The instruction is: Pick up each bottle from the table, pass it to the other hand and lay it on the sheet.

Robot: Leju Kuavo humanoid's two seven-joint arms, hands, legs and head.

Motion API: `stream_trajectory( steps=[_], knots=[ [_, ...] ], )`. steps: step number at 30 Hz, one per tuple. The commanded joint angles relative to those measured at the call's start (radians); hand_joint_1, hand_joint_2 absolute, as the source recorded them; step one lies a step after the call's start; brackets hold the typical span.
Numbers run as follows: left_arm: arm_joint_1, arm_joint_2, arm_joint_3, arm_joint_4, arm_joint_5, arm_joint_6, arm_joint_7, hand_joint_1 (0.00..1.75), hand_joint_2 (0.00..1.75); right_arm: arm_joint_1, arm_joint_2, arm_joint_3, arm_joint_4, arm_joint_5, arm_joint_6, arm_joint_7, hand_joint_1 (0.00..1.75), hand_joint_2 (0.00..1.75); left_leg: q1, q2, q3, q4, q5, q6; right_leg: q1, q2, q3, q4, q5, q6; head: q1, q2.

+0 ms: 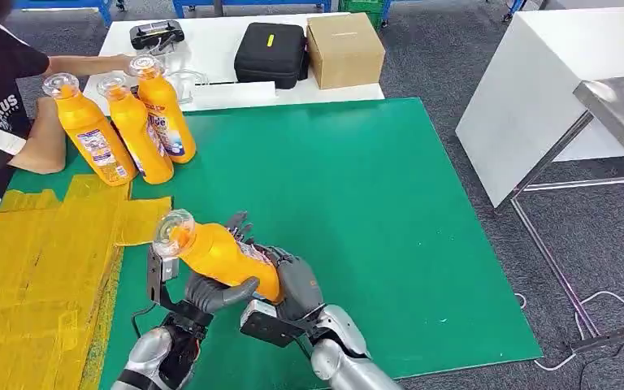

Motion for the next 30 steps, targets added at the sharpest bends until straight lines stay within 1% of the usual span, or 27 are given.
stream_trajectory(
  steps=[1, 9, 11, 12, 14, 15, 16, 17, 19, 22, 24, 25, 30],
  knots=[
    [-0.084, -0.006, 0.000, 0.086, 0.036, 0.046, -0.001, 1.75, 1.75, -0.019, 0.001, 0.102, 0.113, -0.004, -0.012, -0.010, 1.75, 1.75, 0.000, -0.005, 0.003, 0.000, -0.001, -0.001, 0.000, -0.004, 0.003, 0.001, -0.002, -0.001, 0.000, 0.000],
    [-0.080, -0.007, 0.002, 0.077, 0.046, 0.060, -0.008, 1.75, 1.75, -0.019, -0.001, 0.103, 0.111, -0.012, -0.017, -0.008, 1.75, 1.75, 0.000, -0.006, 0.002, 0.000, -0.001, -0.001, 0.000, -0.004, 0.002, 0.001, -0.002, -0.001, 0.000, 0.000],
    [-0.078, -0.010, 0.005, 0.068, 0.046, 0.080, -0.016, 1.75, 1.75, -0.018, -0.002, 0.101, 0.110, -0.017, -0.021, -0.007, 1.75, 1.75, -0.001, -0.007, 0.003, 0.001, -0.001, -0.001, -0.001, -0.005, 0.003, 0.003, -0.004, -0.002, 0.000, 0.000],
    [-0.078, -0.013, 0.007, 0.060, 0.045, 0.096, -0.022, 1.75, 1.75, -0.018, -0.004, 0.098, 0.107, -0.021, -0.022, -0.006, 1.75, 1.75, 0.000, -0.005, 0.001, 0.000, 0.000, -0.001, 0.000, -0.004, 0.001, 0.000, -0.001, -0.001, 0.000, 0.000],
    [-0.075, -0.018, 0.013, 0.038, 0.025, 0.147, -0.046, 1.75, 1.75, -0.017, -0.005, 0.095, 0.103, -0.026, -0.027, -0.001, 1.75, 1.75, -0.001, -0.007, 0.003, 0.001, -0.001, -0.001, -0.001, -0.005, 0.003, 0.002, -0.003, -0.002, 0.000, 0.000],
    [-0.074, -0.020, 0.014, 0.031, 0.021, 0.157, -0.049, 1.75, 1.75, -0.016, -0.006, 0.094, 0.101, -0.027, -0.028, 0.001, 1.75, 1.75, 0.000, -0.005, 0.000, 0.000, 0.000, 0.000, 0.000, -0.004, 0.001, 0.001, -0.002, -0.001, 0.000, 0.000],
    [-0.072, -0.023, 0.017, 0.016, 0.016, 0.177, -0.054, 1.75, 1.75, -0.015, -0.007, 0.092, 0.097, -0.029, -0.029, 0.004, 1.75, 1.75, 0.000, -0.007, 0.001, 0.001, -0.001, 0.000, 0.000, -0.005, 0.002, 0.002, -0.003, -0.001, 0.000, 0.000],
    [-0.071, -0.023, 0.016, 0.009, 0.016, 0.180, -0.054, 1.75, 1.75, -0.014, -0.008, 0.092, 0.095, -0.030, -0.028, 0.004, 1.75, 1.75, 0.000, -0.004, 0.000, 0.000, 0.000, 0.000, 0.000, -0.003, 0.000, 0.001, -0.001, -0.001, 0.000, 0.000],
    [-0.071, -0.023, 0.016, 0.009, 0.016, 0.180, -0.054, 1.75, 1.75, -0.014, -0.008, 0.092, 0.095, -0.030, -0.028, 0.004, 1.75, 1.75, 0.000, -0.006, 0.001, 0.001, -0.001, -0.001, 0.000, -0.004, 0.002, 0.002, -0.003, -0.002, 0.000, 0.000],
    [-0.071, -0.023, 0.016, 0.009, 0.016, 0.180, -0.054, 1.75, 1.75, -0.014, -0.008, 0.092, 0.095, -0.030, -0.028, 0.004, 1.75, 1.75, 0.000, -0.005, 0.000, 0.000, 0.000, 0.000, 0.000, -0.004, 0.001, 0.000, -0.001, -0.001, 0.000, 0.000],
    [-0.071, -0.023, 0.016, 0.009, 0.016, 0.180, -0.054, 1.75, 1.75, -0.014, -0.008, 0.092, 0.095, -0.030, -0.028, 0.004, 1.75, 1.75, 0.000, -0.007, 0.002, 0.001, -0.001, -0.001, 0.000, -0.005, 0.002, 0.002, -0.003, -0.002, 0.000, 0.000],
    [-0.071, -0.023, 0.016, 0.009, 0.016, 0.180, -0.054, 1.75, 1.75, -0.014, -0.008, 0.092, 0.095, -0.030, -0.028, 0.004, 1.75, 1.75, 0.000, -0.005, 0.000, 0.000, 0.000, 0.000, 0.000, -0.004, 0.001, 0.000, -0.001, -0.001, 0.000, 0.000],
    [-0.071, -0.023, 0.016, 0.009, 0.016, 0.180, -0.054, 1.75, 1.75, -0.014, -0.008, 0.092, 0.095, -0.030, -0.028, 0.004, 1.75, 1.75, 0.000, -0.006, 0.001, 0.000, -0.001, 0.000, 0.000, -0.004, 0.001, 0.001, -0.002, -0.001, 0.000, 0.000]
  ],
)
